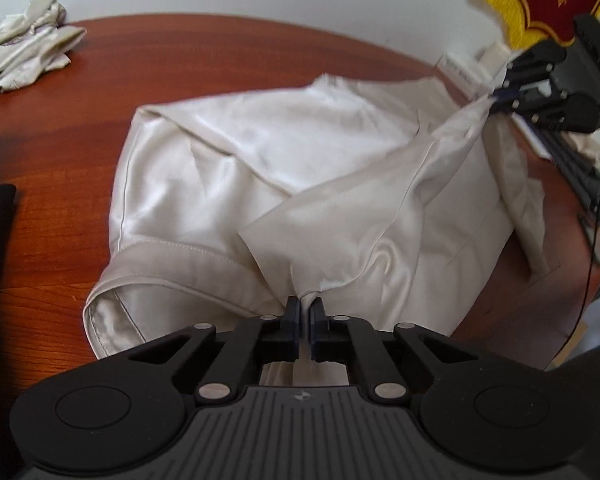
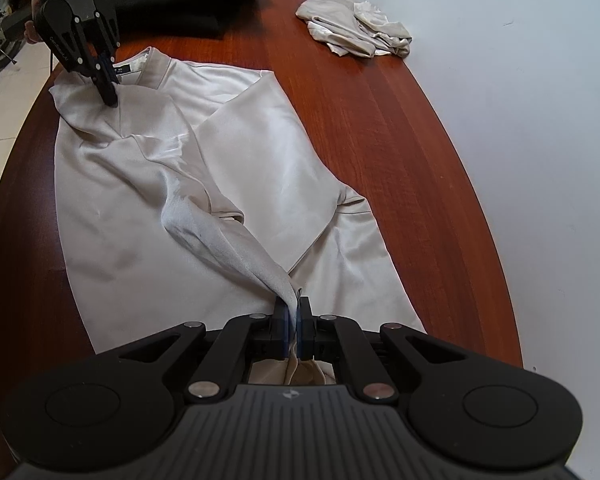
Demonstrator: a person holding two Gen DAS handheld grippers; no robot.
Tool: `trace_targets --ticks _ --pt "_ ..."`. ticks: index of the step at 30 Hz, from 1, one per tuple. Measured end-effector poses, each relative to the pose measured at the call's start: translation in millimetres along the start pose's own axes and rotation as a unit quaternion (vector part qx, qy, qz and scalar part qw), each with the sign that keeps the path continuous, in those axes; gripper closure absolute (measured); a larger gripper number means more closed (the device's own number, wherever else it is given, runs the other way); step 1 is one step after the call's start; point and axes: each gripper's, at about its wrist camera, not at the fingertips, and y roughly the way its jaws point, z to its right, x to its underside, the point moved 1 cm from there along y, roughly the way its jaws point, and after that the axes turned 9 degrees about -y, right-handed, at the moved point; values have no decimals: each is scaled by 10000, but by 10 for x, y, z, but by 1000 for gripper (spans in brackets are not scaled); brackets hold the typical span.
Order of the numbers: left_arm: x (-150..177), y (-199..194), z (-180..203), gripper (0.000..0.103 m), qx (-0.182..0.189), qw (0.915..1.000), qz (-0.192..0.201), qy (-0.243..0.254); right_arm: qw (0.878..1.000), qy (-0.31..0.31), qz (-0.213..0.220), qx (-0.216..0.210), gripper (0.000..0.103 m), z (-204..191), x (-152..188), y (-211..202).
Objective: Fold clothes
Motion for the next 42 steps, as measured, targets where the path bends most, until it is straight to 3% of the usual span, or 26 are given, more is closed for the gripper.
trace_targets --ticks 9,14,26,35,42 --pt "-113 -516 76 99 -113 9916 1252 -319 9999 22 71 142 99 -6 36 -129" --pt "-323 -611 126 99 -417 9858 1616 -186 9997 13 97 210 99 91 30 -136" --pt "-751 -423 -10 99 -953 9783 1816 -286 9999 -89 -81 35 99 514 -31 159" --pt "-937 -409 -34 100 -1246 9668 2165 -532 9993 46 -131 -343 99 941 -123 367" --pt "-1150 43 -383 100 -1709 9698 1480 -920 9950 282 -427 -863 99 1229 -130 865"
